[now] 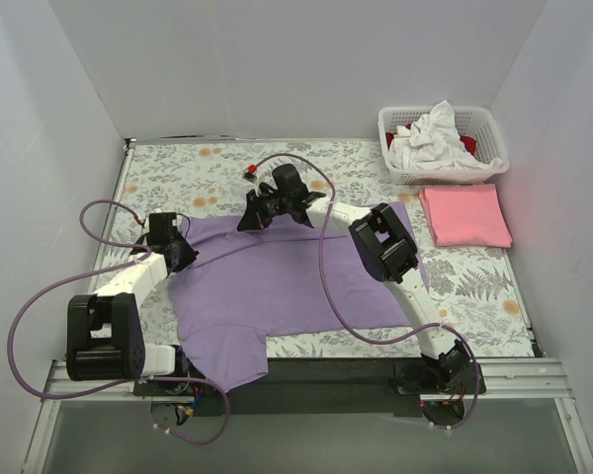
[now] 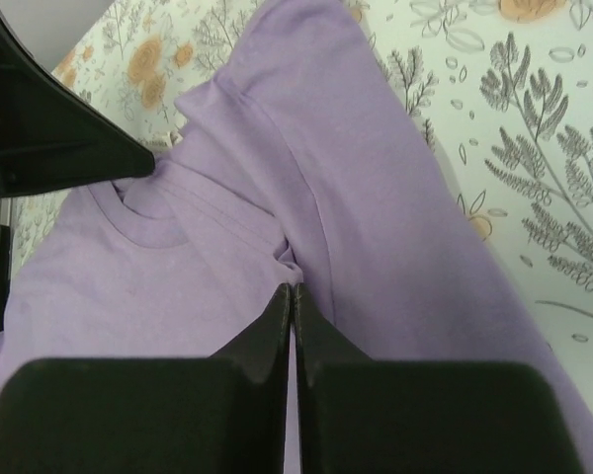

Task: Fold and stack the t-shirts
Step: Fold the tshirt

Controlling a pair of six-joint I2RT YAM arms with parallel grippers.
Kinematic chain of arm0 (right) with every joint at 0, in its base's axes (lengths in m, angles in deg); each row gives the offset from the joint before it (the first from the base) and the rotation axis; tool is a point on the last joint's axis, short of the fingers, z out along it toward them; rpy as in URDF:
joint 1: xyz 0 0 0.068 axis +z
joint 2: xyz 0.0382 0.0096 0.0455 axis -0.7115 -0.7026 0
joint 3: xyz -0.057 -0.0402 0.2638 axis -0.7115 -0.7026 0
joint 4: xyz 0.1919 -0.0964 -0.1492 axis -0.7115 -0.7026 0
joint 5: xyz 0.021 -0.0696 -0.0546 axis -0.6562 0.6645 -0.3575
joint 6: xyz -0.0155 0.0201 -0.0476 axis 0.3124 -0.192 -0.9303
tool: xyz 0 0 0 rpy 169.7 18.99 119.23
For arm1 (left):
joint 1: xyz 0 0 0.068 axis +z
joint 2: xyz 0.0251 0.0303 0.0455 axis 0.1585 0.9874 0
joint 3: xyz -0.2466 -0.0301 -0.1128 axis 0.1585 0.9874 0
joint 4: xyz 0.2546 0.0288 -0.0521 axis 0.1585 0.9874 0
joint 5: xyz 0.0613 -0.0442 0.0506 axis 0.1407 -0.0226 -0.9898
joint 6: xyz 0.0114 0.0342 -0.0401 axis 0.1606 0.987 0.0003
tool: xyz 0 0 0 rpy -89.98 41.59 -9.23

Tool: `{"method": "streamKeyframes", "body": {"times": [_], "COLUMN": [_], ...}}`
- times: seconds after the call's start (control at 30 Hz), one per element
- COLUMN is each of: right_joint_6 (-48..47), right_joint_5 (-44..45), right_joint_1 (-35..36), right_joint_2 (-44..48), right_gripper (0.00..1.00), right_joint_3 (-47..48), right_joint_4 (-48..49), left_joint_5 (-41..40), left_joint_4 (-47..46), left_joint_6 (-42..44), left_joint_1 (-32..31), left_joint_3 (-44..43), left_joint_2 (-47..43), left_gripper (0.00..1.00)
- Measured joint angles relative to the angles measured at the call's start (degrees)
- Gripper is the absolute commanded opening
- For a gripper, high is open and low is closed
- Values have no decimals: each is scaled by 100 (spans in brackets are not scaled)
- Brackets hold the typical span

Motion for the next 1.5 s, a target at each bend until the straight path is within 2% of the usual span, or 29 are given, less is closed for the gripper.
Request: {"method": "streamKeyframes", "body": {"times": [0.27, 0.67, 1.27, 1.5], "right_joint_6": [-22, -175, -339, -459], "right_joint_5": [-48, -57, -101, -96], "right_joint_1": [0, 0, -66, -70], "right_joint_2": [90, 953, 1593, 1661], "right_gripper": [1, 1, 1, 1], "right_joint_3": [-476, -1215, -2153, -2221], "right_joint_4": [2, 9, -68, -173], "left_joint_5": [-243, -407, -323, -297], "left_joint_4": [444, 1272, 1703, 1851], "left_joint_6": [-138, -374, -483, -498], "left_joint_1": [0, 0, 0, 0], "left_joint_3": [-136, -267, -280, -332], "left_joint_2": [-487, -970, -1132, -1268], "left_gripper": [0, 0, 0, 0]}}
